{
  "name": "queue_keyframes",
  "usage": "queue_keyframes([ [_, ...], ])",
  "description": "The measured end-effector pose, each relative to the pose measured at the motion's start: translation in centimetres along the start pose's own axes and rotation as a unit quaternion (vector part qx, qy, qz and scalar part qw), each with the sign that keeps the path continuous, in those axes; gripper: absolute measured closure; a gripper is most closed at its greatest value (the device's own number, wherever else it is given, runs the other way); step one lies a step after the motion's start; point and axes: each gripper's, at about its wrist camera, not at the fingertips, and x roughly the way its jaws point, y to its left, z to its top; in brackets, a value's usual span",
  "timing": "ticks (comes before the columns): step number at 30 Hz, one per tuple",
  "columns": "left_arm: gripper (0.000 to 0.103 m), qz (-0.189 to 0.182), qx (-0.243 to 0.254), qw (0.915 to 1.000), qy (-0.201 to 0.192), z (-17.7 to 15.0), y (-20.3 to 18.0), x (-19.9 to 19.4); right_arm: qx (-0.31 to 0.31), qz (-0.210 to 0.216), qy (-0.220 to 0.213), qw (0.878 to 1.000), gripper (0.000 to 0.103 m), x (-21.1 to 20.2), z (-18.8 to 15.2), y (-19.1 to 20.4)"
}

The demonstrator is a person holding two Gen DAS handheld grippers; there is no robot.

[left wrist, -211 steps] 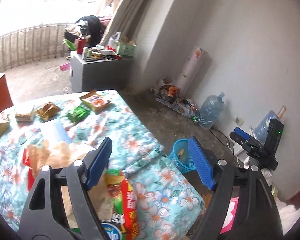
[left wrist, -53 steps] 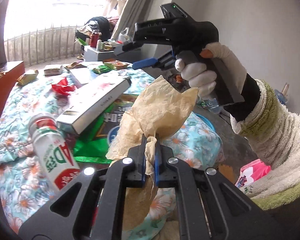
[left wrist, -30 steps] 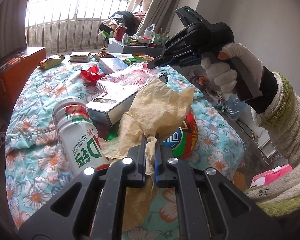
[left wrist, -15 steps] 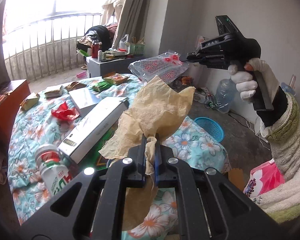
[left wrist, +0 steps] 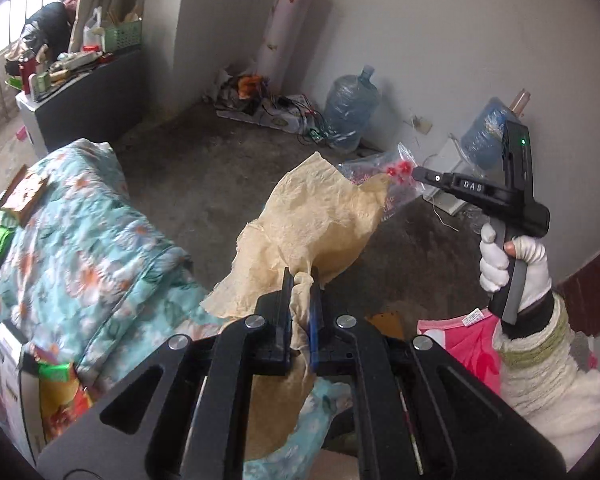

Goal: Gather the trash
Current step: 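Carry the tan paper and clear bag in both tools over the blue wastebasket, then open the left tool dropping the paper while the right tool drops the bag into the basket, then move both open tools back over the trash on the bed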

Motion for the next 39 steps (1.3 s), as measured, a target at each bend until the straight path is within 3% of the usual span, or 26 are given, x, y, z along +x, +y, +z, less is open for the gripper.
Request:
queue_keyframes([
  [4, 0.098, -0.032, -0.036, 0.9960, 0.075, 5.2, -0.5, 9.7, 0.049, -0.042, 0.014, 0.998, 0.098, 3.3, -0.4, -5.6],
  [8, 0.098, -0.032, -0.050, 0.9911, 0.119, 8.2, -1.4, 19.5, 0.089, -0.074, 0.032, 0.993, 0.098, 7.6, -0.7, -10.2],
  [13, 0.098, -0.027, -0.068, 0.9846, 0.159, 9.9, -1.0, 30.2, 0.128, -0.107, 0.055, 0.984, 0.098, 13.3, -1.4, -14.3],
  [18, 0.098, -0.018, -0.073, 0.9817, 0.175, 10.4, -1.8, 38.2, 0.159, -0.133, 0.066, 0.976, 0.098, 18.6, -1.6, -17.9],
  [19, 0.091, -0.015, -0.069, 0.9825, 0.172, 10.6, -1.8, 39.2, 0.165, -0.135, 0.063, 0.975, 0.096, 19.3, -1.6, -18.4],
  [20, 0.070, -0.019, -0.065, 0.9820, 0.176, 10.8, -2.0, 40.3, 0.173, -0.133, 0.061, 0.974, 0.093, 20.3, -1.6, -18.9],
  [21, 0.057, -0.011, -0.063, 0.9812, 0.182, 11.1, -2.2, 41.3, 0.182, -0.136, 0.062, 0.972, 0.090, 21.0, -1.8, -19.5],
  [22, 0.046, 0.003, -0.064, 0.9815, 0.181, 11.2, -2.2, 41.9, 0.192, -0.130, 0.068, 0.970, 0.086, 22.0, -2.0, -20.0],
  [24, 0.045, -0.003, -0.063, 0.9831, 0.172, 11.4, -2.5, 42.2, 0.208, -0.116, 0.083, 0.968, 0.066, 23.8, -2.5, -21.0],
  [32, 0.045, -0.030, -0.055, 0.9897, 0.129, 12.4, -3.1, 37.9, 0.228, -0.117, 0.071, 0.964, 0.065, 23.5, -4.8, -21.1],
  [39, 0.043, -0.065, -0.035, 0.9947, 0.072, 12.8, -3.2, 27.9, 0.199, -0.099, 0.024, 0.975, 0.061, 18.2, -3.9, -18.5],
])
